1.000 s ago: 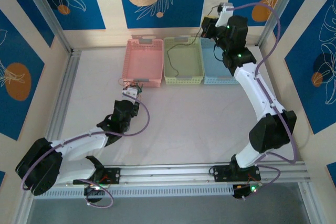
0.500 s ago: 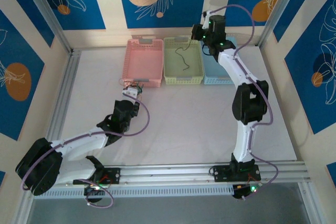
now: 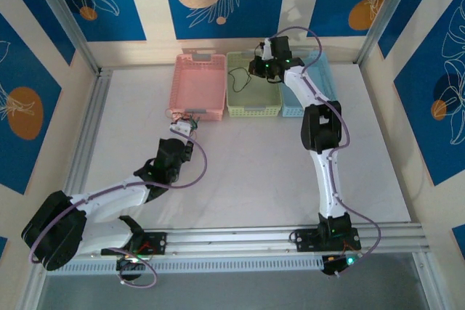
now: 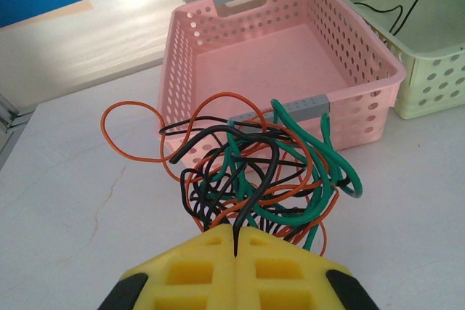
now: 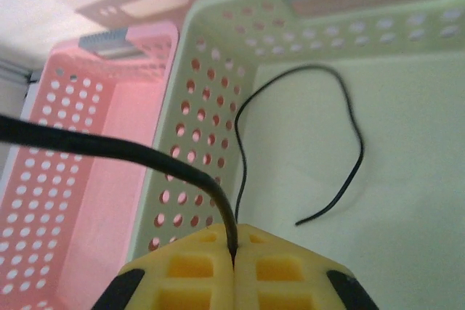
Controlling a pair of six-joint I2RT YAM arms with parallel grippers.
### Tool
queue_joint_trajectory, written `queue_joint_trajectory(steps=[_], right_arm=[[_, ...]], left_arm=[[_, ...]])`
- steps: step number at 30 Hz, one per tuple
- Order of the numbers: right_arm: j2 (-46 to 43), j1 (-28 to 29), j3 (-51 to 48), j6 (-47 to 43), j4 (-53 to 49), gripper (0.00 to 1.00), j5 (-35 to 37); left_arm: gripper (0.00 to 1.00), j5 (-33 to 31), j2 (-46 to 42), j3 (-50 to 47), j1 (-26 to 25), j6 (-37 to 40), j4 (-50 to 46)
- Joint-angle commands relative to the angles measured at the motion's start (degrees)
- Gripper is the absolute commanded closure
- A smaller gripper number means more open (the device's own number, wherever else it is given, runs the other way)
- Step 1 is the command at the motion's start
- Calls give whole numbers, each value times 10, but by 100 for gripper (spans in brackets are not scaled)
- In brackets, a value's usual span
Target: Untangle the cables
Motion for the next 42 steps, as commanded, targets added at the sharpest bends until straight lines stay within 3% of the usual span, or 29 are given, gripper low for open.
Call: queue_joint_trajectory(steps=[1, 9, 15, 20, 33, 39, 42], right_arm=[[20, 0, 45, 3, -62, 84, -78], [26, -3, 62, 4, -89, 69, -115], [20, -6, 62, -9, -110, 67, -87], [41, -10, 73, -25, -128, 71, -56], [122, 11, 141, -39, -138, 96, 2], [129, 13, 147, -55, -151, 98, 17], [121, 12, 154, -60, -154, 91, 0]], left_arm=[[100, 4, -1, 3, 6, -9, 10], [100, 3, -2, 3, 6, -9, 10], [100, 4, -2, 3, 6, -9, 10], [100, 4, -2, 3, 6, -9, 9], [100, 4, -1, 4, 6, -8, 8], [100, 6, -1, 4, 6, -8, 7], [100, 5, 0, 5, 7, -8, 7]])
